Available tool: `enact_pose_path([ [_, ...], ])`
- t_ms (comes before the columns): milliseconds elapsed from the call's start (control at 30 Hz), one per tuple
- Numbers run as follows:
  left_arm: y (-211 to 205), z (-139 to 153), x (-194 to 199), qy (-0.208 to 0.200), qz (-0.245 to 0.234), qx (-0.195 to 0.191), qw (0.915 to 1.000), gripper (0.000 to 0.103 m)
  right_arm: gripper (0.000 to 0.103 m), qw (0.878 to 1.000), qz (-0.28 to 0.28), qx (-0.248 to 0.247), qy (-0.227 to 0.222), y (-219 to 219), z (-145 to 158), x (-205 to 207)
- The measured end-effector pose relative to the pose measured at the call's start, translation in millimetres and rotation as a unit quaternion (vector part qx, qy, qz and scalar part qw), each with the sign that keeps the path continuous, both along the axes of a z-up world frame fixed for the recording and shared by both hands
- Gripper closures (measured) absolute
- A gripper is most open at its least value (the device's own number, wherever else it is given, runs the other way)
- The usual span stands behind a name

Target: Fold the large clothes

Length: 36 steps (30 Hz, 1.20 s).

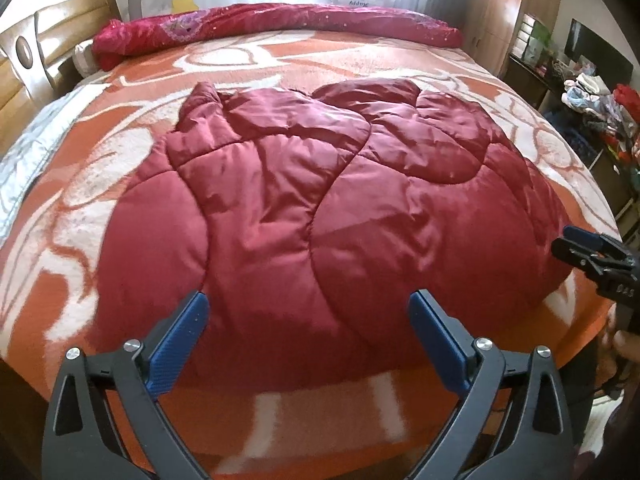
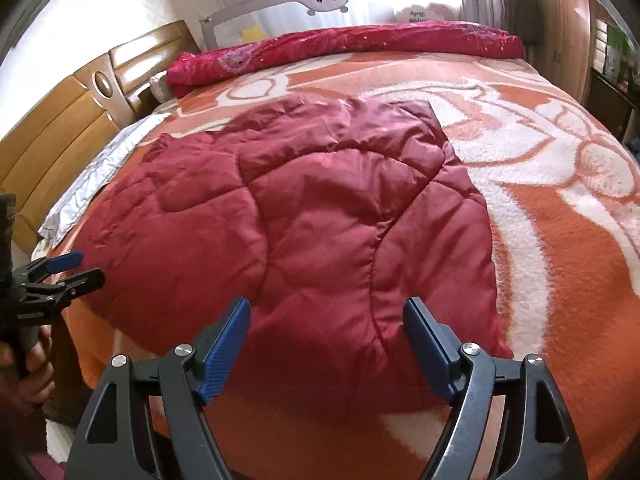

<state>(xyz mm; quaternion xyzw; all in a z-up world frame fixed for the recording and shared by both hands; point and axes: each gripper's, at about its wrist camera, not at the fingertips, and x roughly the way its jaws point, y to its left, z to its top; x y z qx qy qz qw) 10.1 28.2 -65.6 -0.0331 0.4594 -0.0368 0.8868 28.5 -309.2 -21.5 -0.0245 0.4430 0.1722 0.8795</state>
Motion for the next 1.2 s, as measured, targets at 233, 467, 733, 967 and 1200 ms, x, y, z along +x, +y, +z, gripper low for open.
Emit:
enact_pose_path([
  [233,2.9,7.4,-30.4,-0.003,-0.006,0.03,0.9995,0.002,0.016,0.999,0.034,0.0,-0.004,7.6,17.2,-32.5],
  [467,-3.1,16.7,-47.9,0.007,-0.018,0.061,0.998,0.002,0.009,0.997,0.075,-0.01,0.015,19.1,26.4,-54.8],
  [733,-13.0,51.3,-49.3,-0.009,-0.04,0.108,0.9933,0.002,0.003,0.992,0.123,-0.033,0.002,31.5,54.6,-68.0],
  [967,-15.6,46.6,-34.6,-0.001,-0.021,0.143,0.9895,0.002,0.002,0.992,0.123,-0.035,0.006,36.2,49.8,-60.0],
  [1200,-20.0,37.9,-24.9,0.007,-0.01,0.161,0.9869,0.002,0.002,0.992,0.105,-0.061,0.015,39.3,34.7,-43.3],
])
